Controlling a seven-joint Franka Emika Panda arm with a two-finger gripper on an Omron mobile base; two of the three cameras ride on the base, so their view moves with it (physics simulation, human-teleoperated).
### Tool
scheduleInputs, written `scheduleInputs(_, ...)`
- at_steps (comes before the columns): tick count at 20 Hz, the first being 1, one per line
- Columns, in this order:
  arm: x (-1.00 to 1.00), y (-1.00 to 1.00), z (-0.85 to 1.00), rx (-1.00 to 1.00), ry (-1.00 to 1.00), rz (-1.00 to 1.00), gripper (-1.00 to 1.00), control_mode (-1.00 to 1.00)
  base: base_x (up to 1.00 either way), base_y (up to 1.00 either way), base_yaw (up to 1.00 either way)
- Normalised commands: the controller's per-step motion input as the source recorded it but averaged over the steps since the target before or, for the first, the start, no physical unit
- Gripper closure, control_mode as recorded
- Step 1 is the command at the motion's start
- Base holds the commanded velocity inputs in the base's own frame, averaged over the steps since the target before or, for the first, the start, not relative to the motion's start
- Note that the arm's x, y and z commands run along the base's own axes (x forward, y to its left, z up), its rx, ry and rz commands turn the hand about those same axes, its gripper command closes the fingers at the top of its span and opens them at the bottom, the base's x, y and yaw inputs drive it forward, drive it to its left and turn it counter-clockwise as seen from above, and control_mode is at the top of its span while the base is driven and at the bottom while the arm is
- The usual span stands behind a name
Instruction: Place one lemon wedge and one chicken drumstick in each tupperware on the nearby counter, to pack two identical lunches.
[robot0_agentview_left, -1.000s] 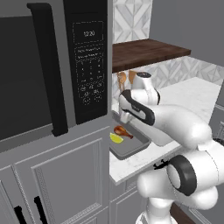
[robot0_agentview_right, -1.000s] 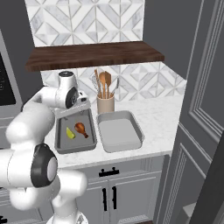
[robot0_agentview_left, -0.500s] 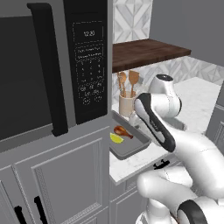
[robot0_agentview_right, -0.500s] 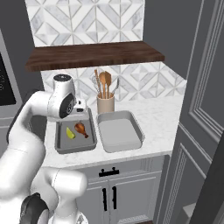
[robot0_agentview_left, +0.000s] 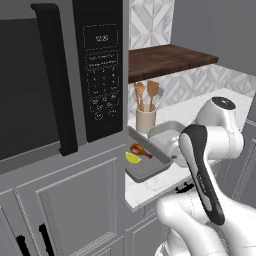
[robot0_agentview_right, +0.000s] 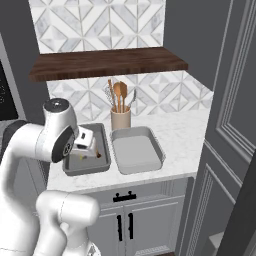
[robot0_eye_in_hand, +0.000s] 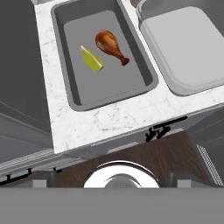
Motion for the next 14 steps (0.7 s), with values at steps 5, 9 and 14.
scheduleInputs(5,-0.69,-0.03,0.66,0.0,0.0,-0.16,-1.0,-1.0,0.0,0.0,0.0)
scheduleInputs(9,-0.51,0.0,0.32,0.03,-0.06,-0.1,-1.0,-1.0,0.0,0.0,0.0)
scheduleInputs(14,0.0,0.0,0.0,0.0,0.0,0.0,-1.0,-1.0,0.0,0.0,0.0)
